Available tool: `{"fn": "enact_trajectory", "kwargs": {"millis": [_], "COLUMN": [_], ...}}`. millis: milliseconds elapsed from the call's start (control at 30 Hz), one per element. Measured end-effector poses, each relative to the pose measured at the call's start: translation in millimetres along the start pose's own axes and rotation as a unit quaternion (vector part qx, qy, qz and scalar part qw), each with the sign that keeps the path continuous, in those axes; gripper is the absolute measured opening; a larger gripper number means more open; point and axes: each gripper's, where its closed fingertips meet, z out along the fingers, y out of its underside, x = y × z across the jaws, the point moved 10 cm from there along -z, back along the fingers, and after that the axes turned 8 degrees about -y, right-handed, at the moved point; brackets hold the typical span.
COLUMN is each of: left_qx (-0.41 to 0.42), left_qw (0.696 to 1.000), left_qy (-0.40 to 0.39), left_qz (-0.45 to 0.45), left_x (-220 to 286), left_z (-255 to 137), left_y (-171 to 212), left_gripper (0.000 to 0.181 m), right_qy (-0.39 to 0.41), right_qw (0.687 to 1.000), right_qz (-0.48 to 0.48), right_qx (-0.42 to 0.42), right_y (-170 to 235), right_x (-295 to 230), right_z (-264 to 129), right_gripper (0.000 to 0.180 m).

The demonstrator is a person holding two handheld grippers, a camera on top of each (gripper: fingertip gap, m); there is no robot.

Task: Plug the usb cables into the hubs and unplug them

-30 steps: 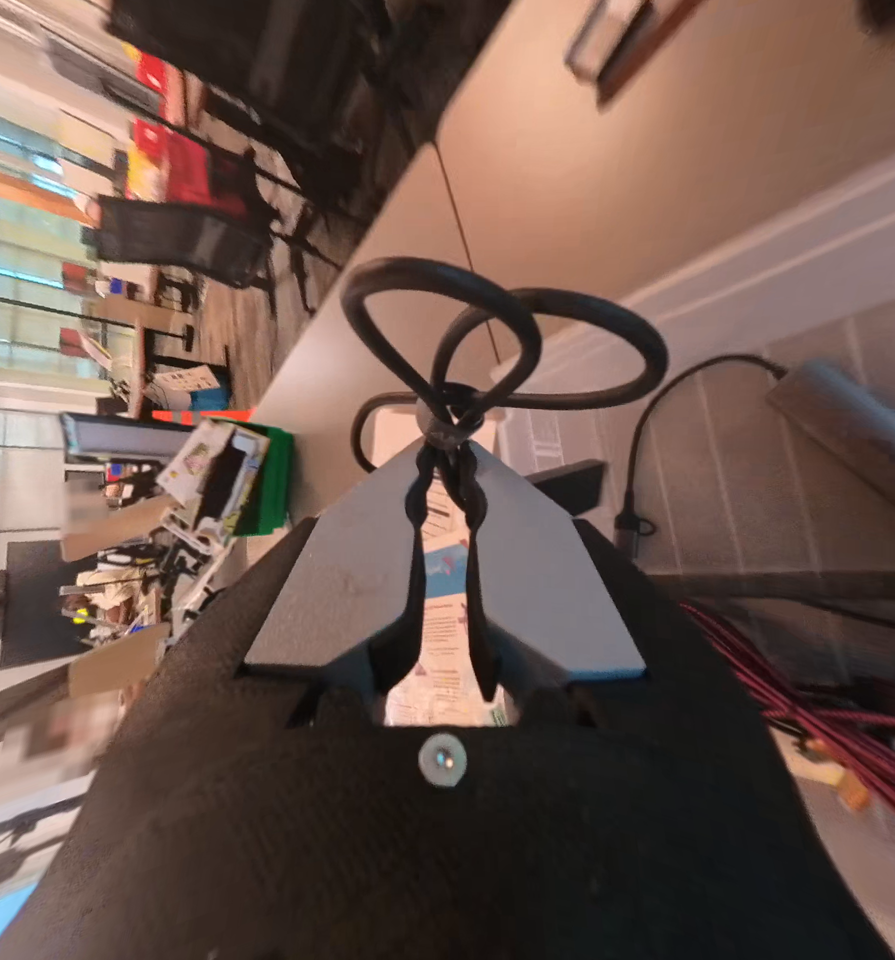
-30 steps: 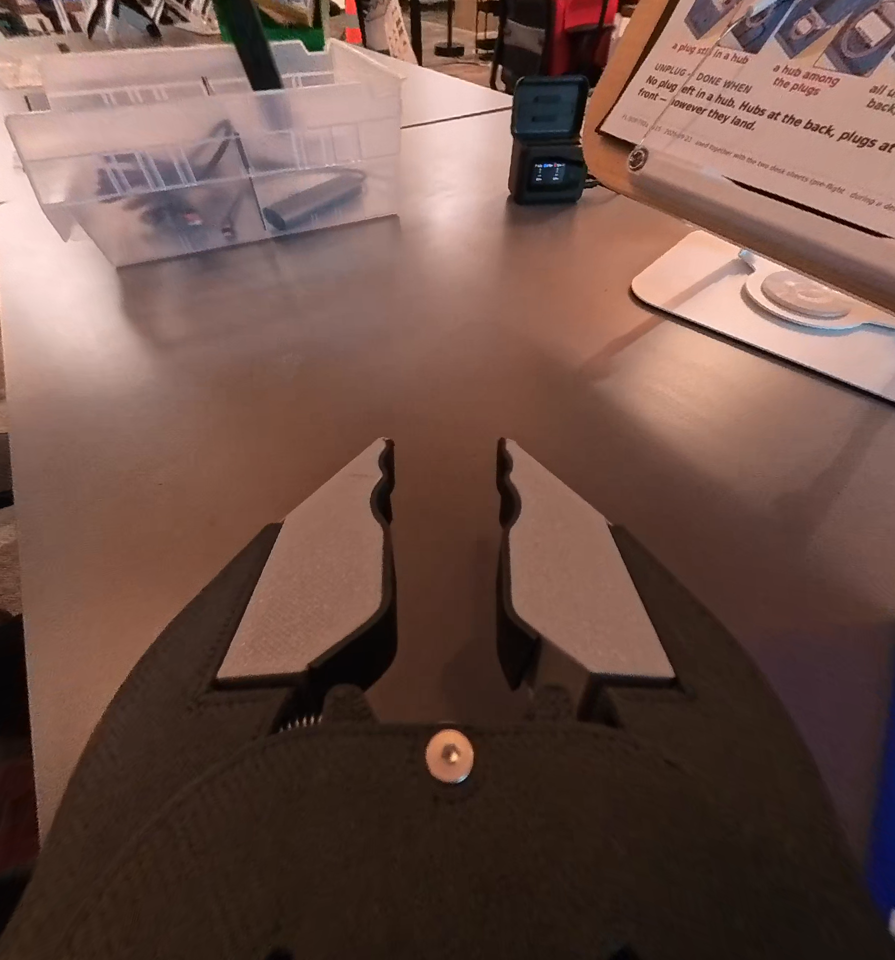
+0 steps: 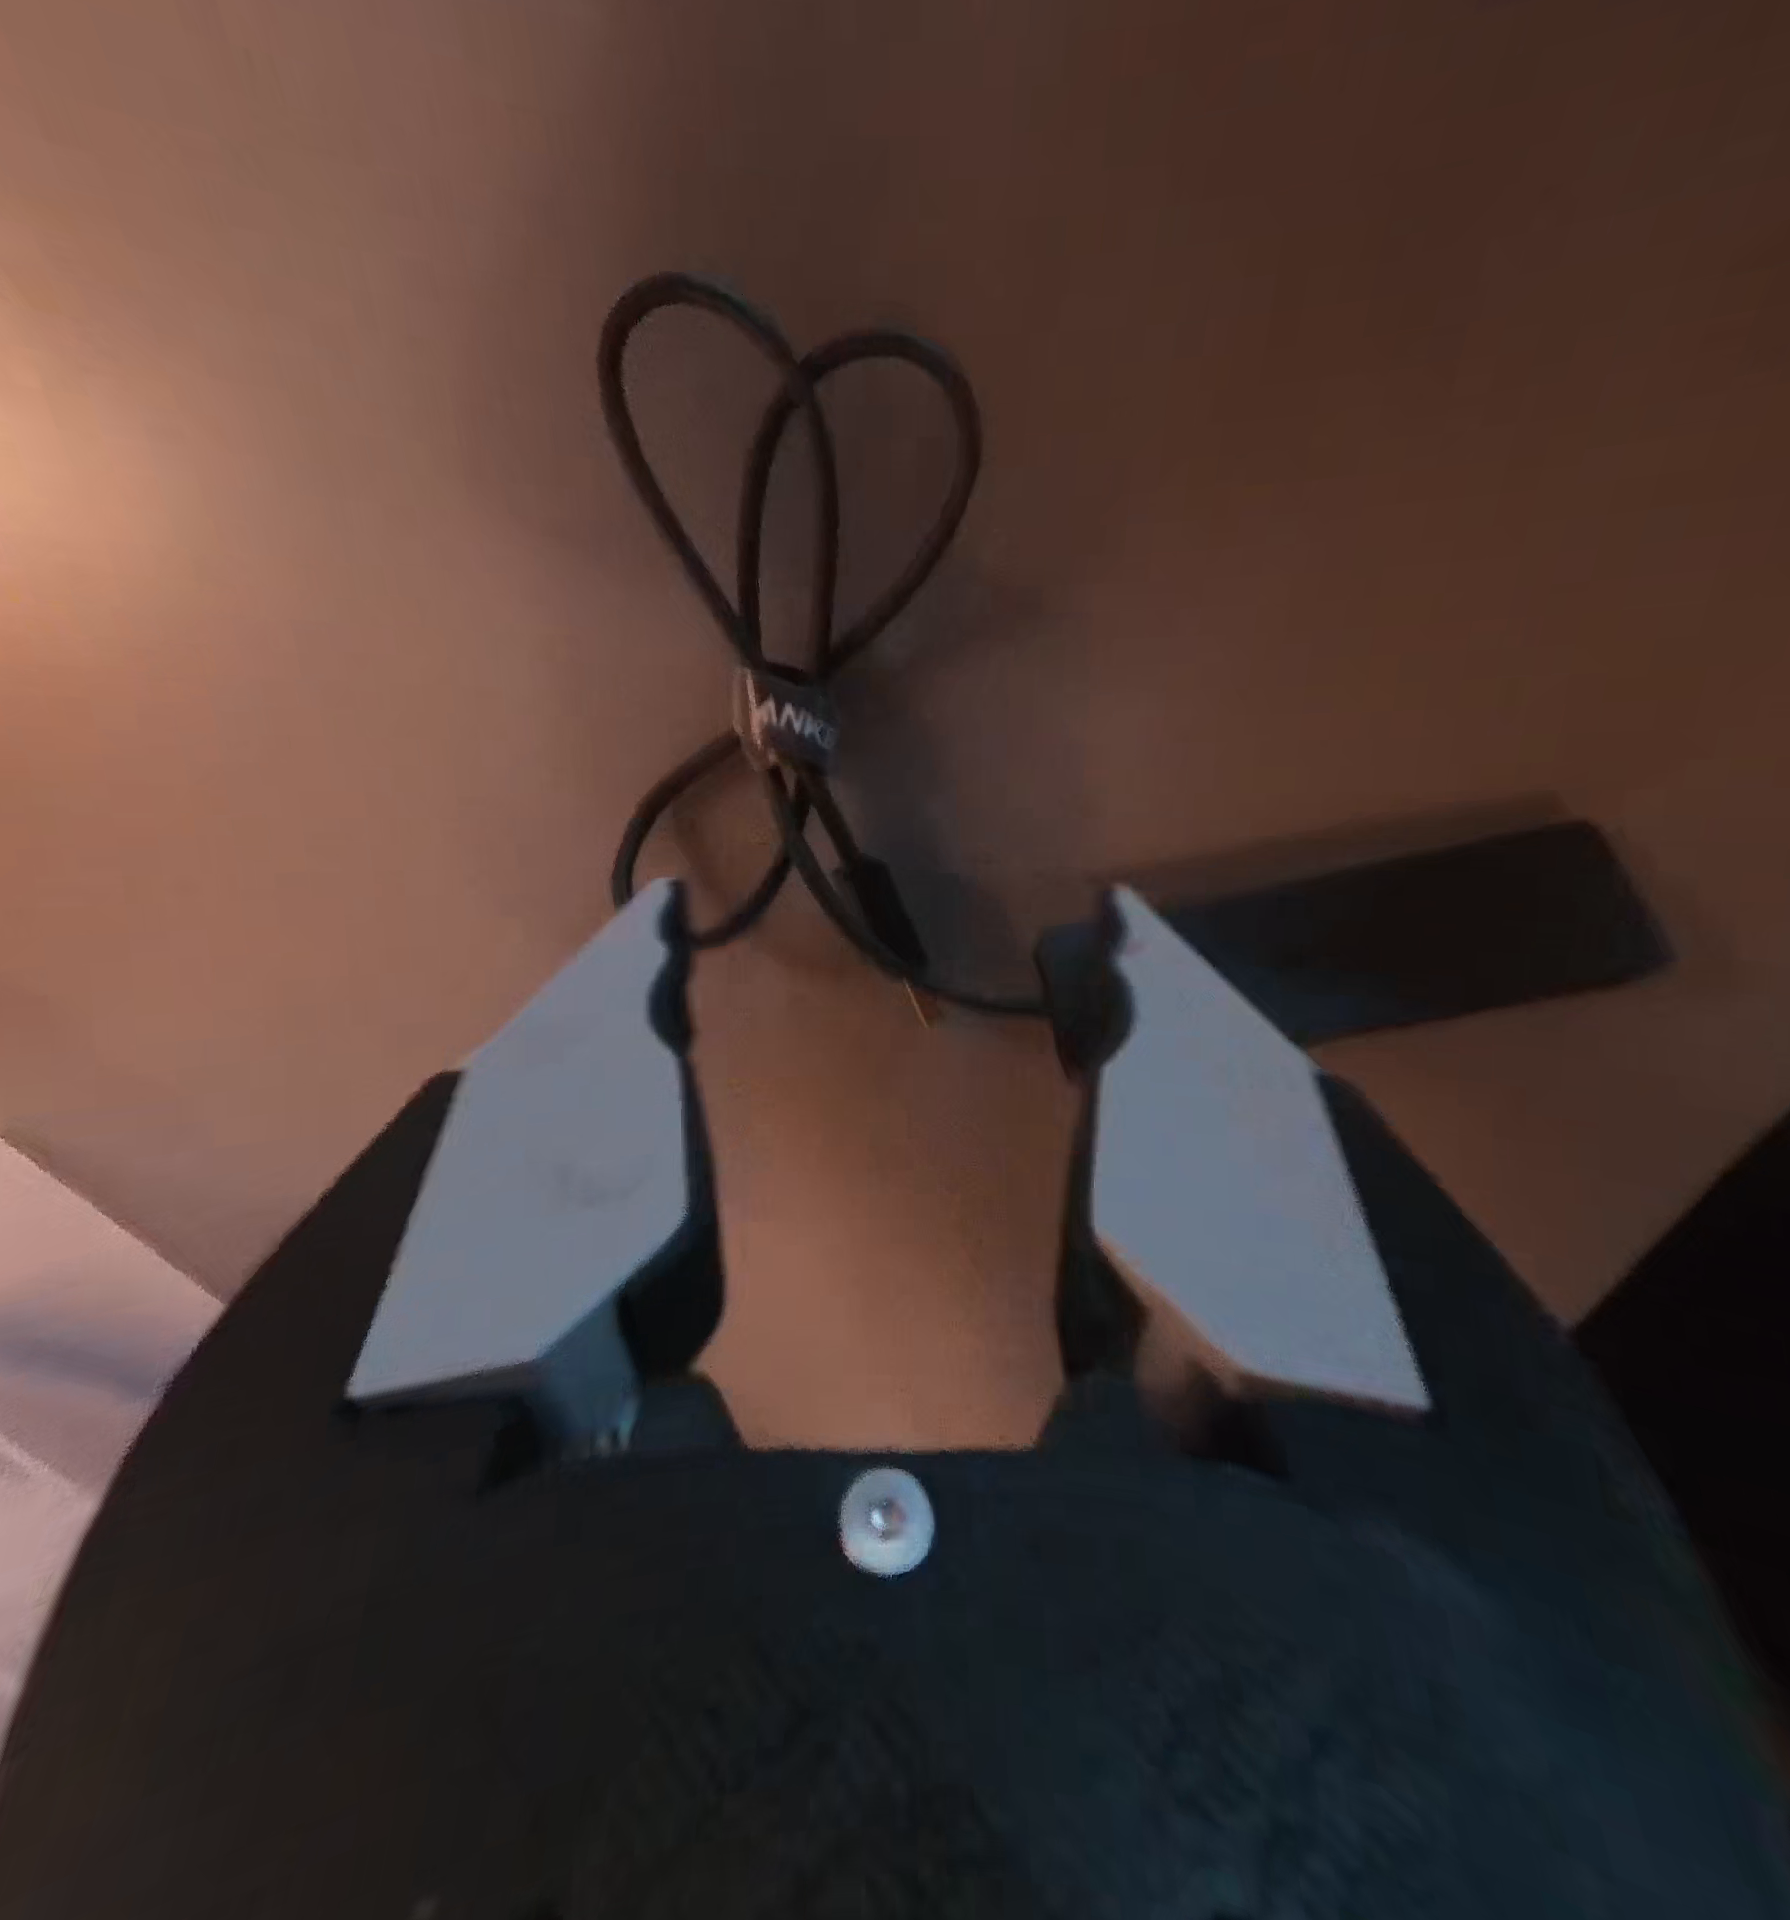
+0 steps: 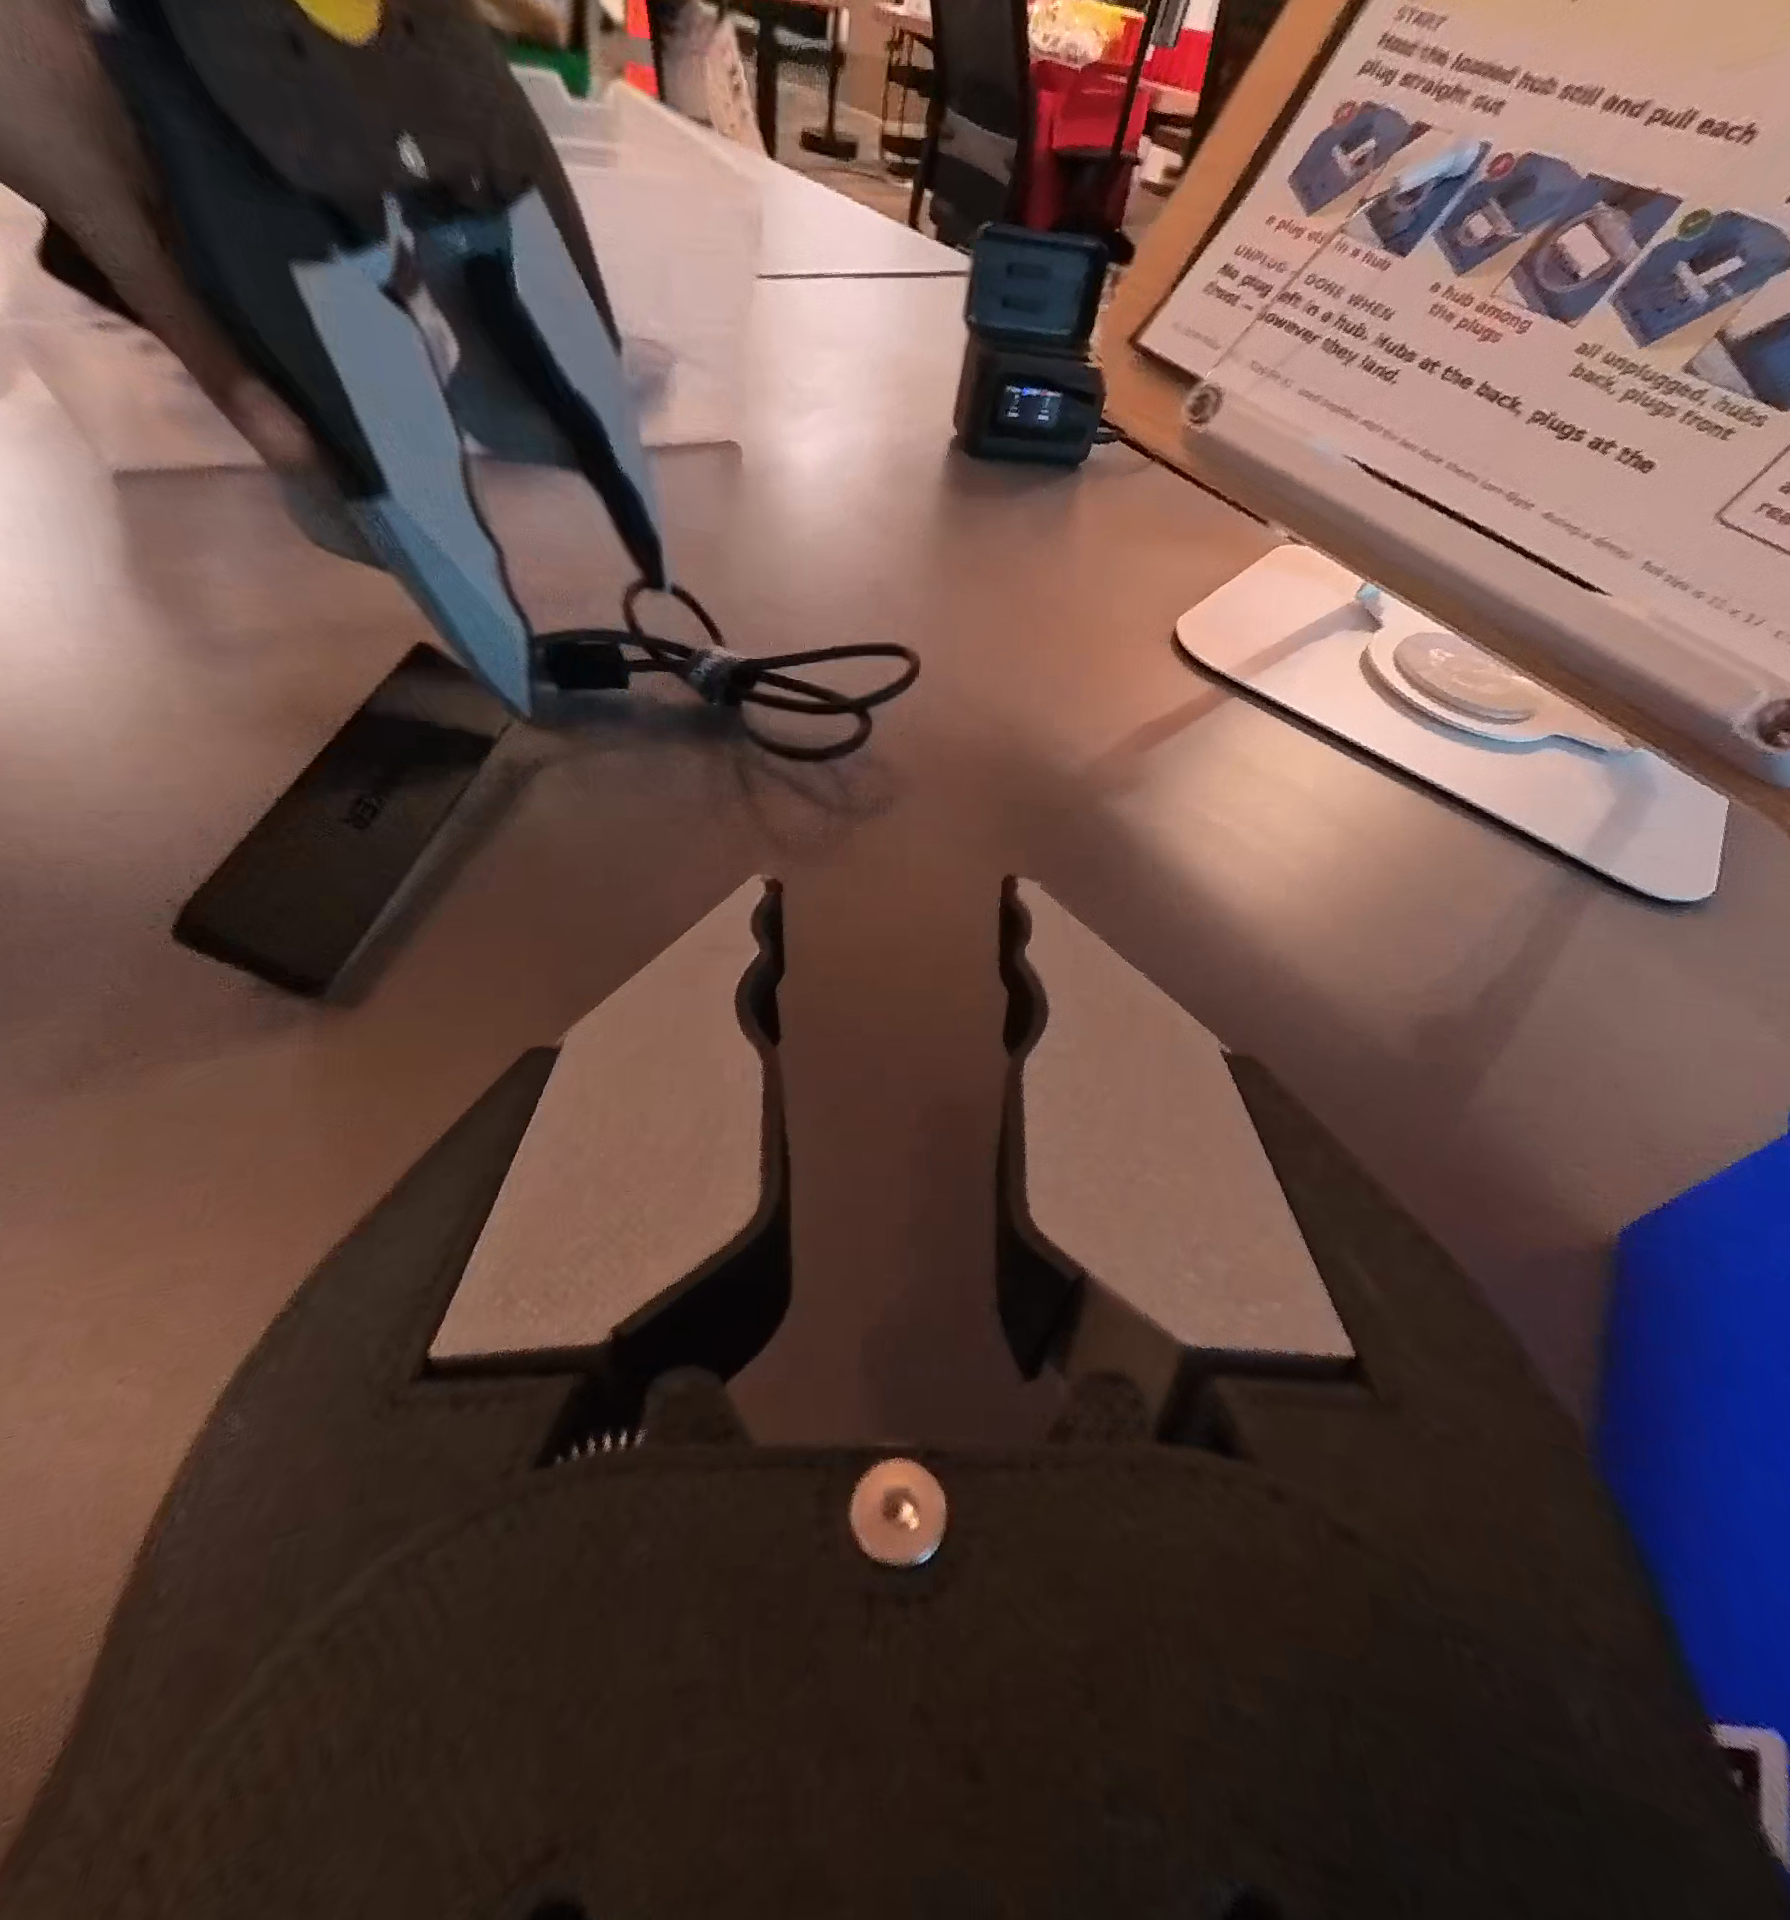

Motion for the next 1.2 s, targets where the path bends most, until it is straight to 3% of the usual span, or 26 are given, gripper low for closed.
{"fn": "enact_trajectory", "kwargs": {"millis": [33, 300, 400, 467, 533, 667, 833, 967, 1100, 1133, 1200], "left_qx": [0.020, 0.116, 0.200, 0.244, 0.218, 0.236, 0.261, 0.292, 0.355, 0.369, 0.379], "left_qw": [1.000, 0.991, 0.979, 0.969, 0.975, 0.956, 0.938, 0.923, 0.864, 0.867, 0.906], "left_qy": [-0.003, -0.053, 0.021, 0.036, 0.033, 0.174, 0.224, 0.246, 0.356, 0.335, 0.188], "left_qz": [-0.015, -0.026, -0.014, -0.011, -0.008, 0.025, 0.048, 0.053, 0.017, 0.007, -0.009], "left_x": [1.0, 42.8, 70.4, 86.7, 99.0, 141.2, 169.0, 180.7, 169.9, 156.1, 113.9], "left_z": [-6.4, -42.7, -44.1, -33.3, -16.1, 2.1, 3.4, -25.1, -93.5, -113.1, -149.5], "left_y": [9.2, 82.3, 89.2, 81.5, 69.2, 22.6, -39.3, -22.5, 38.7, 54.1, 82.9], "left_gripper": [0.084, 0.074, 0.059, 0.054, 0.052, 0.040, 0.054, 0.058, 0.061, 0.061, 0.060], "right_qy": [-0.005, -0.041, -0.037, -0.041, -0.044, -0.025, 0.023, 0.017, 0.005, 0.002, -0.004], "right_qw": [1.000, 0.998, 0.999, 0.999, 0.999, 0.999, 0.999, 0.999, 0.999, 0.999, 0.999], "right_qz": [-0.011, -0.052, -0.030, -0.007, 0.009, 0.029, 0.026, 0.038, 0.050, 0.051, 0.054], "right_qx": [0.001, -0.011, -0.013, -0.011, -0.002, 0.009, 0.003, 0.001, -0.002, -0.002, -0.007], "right_y": [-0.8, -3.1, -2.5, -2.0, -1.9, -1.1, 2.3, 3.7, 4.7, 4.8, 5.2], "right_x": [-3.9, -21.6, -17.4, -13.6, -10.3, -3.9, 8.4, 10.1, 11.9, 11.9, 12.2], "right_z": [0.5, 7.7, 7.6, 6.6, 4.8, 0.8, -5.9, -7.1, -6.8, -6.6, -5.5], "right_gripper": [0.039, 0.041, 0.039, 0.039, 0.039, 0.040, 0.040, 0.040, 0.042, 0.042, 0.043]}}
